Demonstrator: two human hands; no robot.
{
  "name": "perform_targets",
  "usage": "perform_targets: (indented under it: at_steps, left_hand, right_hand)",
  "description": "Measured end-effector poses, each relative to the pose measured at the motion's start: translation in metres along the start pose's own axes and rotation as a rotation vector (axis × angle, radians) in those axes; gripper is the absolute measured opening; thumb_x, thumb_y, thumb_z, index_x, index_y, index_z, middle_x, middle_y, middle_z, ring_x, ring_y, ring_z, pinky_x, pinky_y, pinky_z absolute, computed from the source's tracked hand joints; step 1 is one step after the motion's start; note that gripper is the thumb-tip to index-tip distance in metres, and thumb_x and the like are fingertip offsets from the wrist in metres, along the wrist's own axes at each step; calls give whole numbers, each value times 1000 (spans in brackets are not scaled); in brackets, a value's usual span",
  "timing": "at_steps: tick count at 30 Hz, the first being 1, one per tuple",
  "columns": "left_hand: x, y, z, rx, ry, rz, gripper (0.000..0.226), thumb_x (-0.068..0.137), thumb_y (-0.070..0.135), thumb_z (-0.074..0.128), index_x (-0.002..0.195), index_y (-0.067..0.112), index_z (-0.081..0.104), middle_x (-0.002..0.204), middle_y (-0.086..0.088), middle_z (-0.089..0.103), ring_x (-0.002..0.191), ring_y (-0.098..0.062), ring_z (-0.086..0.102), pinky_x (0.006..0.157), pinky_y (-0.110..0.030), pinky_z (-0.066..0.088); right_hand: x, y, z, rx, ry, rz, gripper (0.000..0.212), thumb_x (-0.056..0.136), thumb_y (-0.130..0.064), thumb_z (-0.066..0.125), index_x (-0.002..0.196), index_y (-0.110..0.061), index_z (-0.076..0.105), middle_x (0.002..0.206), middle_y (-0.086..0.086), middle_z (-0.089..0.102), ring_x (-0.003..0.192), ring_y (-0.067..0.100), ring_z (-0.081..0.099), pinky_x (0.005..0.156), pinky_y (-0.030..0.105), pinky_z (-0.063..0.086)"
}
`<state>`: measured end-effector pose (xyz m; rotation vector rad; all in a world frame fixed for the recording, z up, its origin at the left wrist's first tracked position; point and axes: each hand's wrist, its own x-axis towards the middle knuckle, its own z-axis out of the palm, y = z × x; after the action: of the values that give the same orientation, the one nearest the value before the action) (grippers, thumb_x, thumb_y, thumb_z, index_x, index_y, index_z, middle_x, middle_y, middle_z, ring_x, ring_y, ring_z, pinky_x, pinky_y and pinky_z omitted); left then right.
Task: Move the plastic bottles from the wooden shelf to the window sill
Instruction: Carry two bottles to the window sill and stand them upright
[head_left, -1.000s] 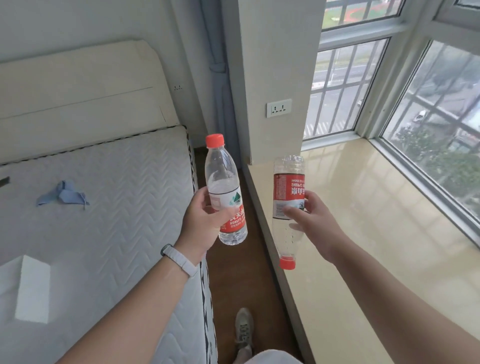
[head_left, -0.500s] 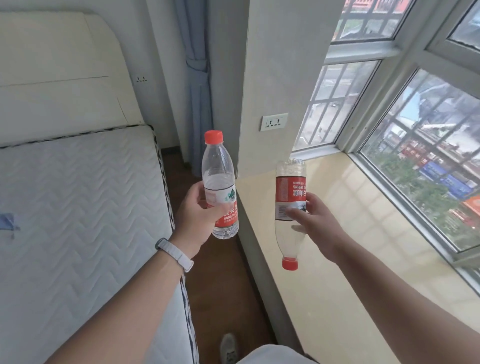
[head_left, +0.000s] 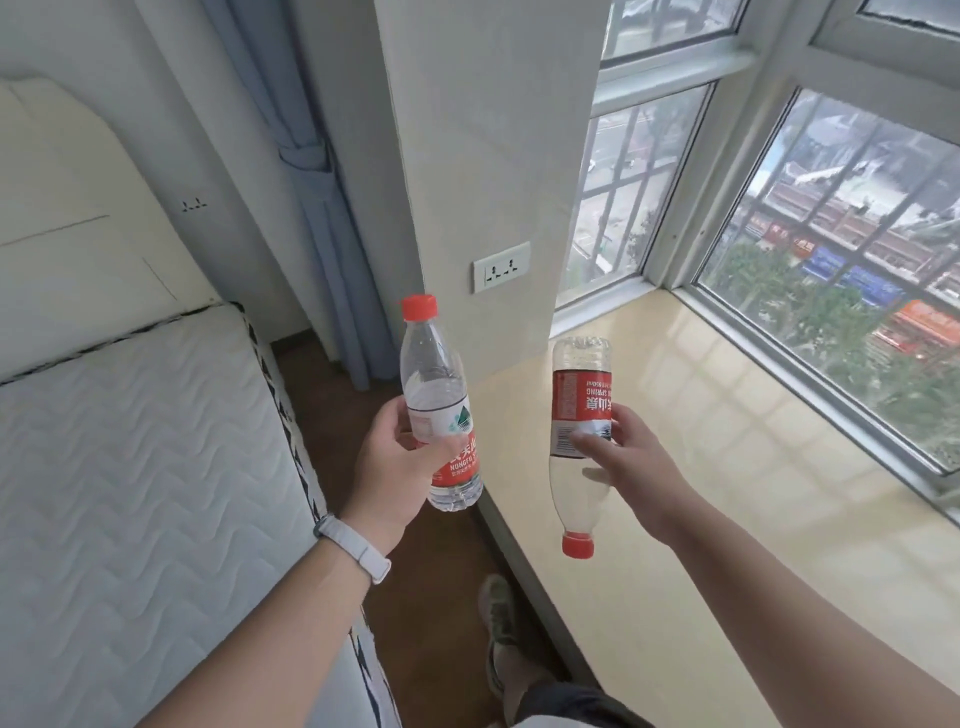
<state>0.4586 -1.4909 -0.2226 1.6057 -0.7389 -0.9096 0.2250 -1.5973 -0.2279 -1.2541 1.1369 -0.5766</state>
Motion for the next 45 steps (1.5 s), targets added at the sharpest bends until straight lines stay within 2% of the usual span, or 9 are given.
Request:
perform_targets:
  at_steps: [6, 11, 18, 22, 27, 33, 36, 41, 45]
  left_hand:
    - [79, 9, 34, 18, -57, -48, 49, 78, 15, 86, 119, 30, 64, 110, 10, 73, 104, -13, 70, 82, -31, 57]
    - [141, 9, 71, 134, -128, -64, 51, 77, 13, 87, 118, 31, 63, 113, 9, 72, 105, -12, 69, 85, -31, 57]
    - [206, 1, 115, 157, -162, -131, 50, 74, 12, 88, 112, 29, 61, 114, 2, 70, 105, -16, 69, 84, -35, 58]
    - [236, -7, 137, 204, -190, -139, 53, 70, 14, 91, 110, 30, 60, 112, 2, 70, 103, -13, 68, 80, -30, 56]
    - [274, -28, 162, 269, -235, -145, 52, 74, 12, 89, 111, 26, 56, 110, 2, 66, 99, -9, 67, 74, -21, 54]
    - [317, -73, 182, 328, -280, -135, 57, 73, 11, 89, 111, 29, 51, 112, 7, 63, 102, -9, 65, 82, -25, 54]
    - [337, -95, 192, 375, -297, -129, 58, 73, 11, 88, 114, 25, 50, 108, 14, 61, 97, -2, 64, 77, -19, 51]
    - [373, -133, 215, 442, -362, -127, 58, 74, 14, 87, 116, 22, 48, 103, 20, 59, 88, 11, 59, 68, -3, 44]
    - [393, -161, 234, 499, -416, -109, 59, 72, 18, 87, 114, 26, 46, 103, 19, 60, 89, 12, 61, 74, -17, 50]
  right_hand:
    - [80, 1, -17, 86, 40, 41, 51, 70, -39, 73, 118, -32, 57, 113, -2, 68, 101, 13, 68, 90, 42, 55]
    - [140, 12, -37, 158, 105, 89, 54, 69, -41, 72, 120, -34, 56, 115, -2, 67, 101, 11, 68, 86, 37, 55]
    - [186, 25, -69, 135, 169, 159, 48, 67, -44, 72, 112, -43, 57, 111, -8, 68, 98, 16, 69, 92, 49, 55]
    - [205, 32, -84, 115, 193, 205, 56, 68, -46, 73, 120, -42, 53, 114, -11, 66, 99, 8, 67, 93, 44, 54]
    - [229, 52, -88, 112, 247, 256, 59, 72, -41, 73, 125, -37, 49, 114, -7, 64, 97, 10, 66, 89, 37, 54]
    - [260, 81, -82, 88, 276, 362, 62, 68, -42, 74, 123, -39, 44, 114, -6, 63, 96, 11, 64, 81, 32, 51]
    - [279, 97, -80, 72, 311, 409, 55, 80, -32, 75, 124, -37, 42, 111, -9, 61, 95, 8, 63, 80, 30, 50]
    - [315, 124, -76, 20, 338, 457, 57, 82, -30, 74, 128, -34, 41, 104, -15, 59, 95, 2, 60, 75, 25, 46]
    - [338, 144, -75, 2, 366, 485, 62, 81, -31, 75, 133, -30, 41, 101, -16, 59, 91, 1, 61, 73, 25, 47]
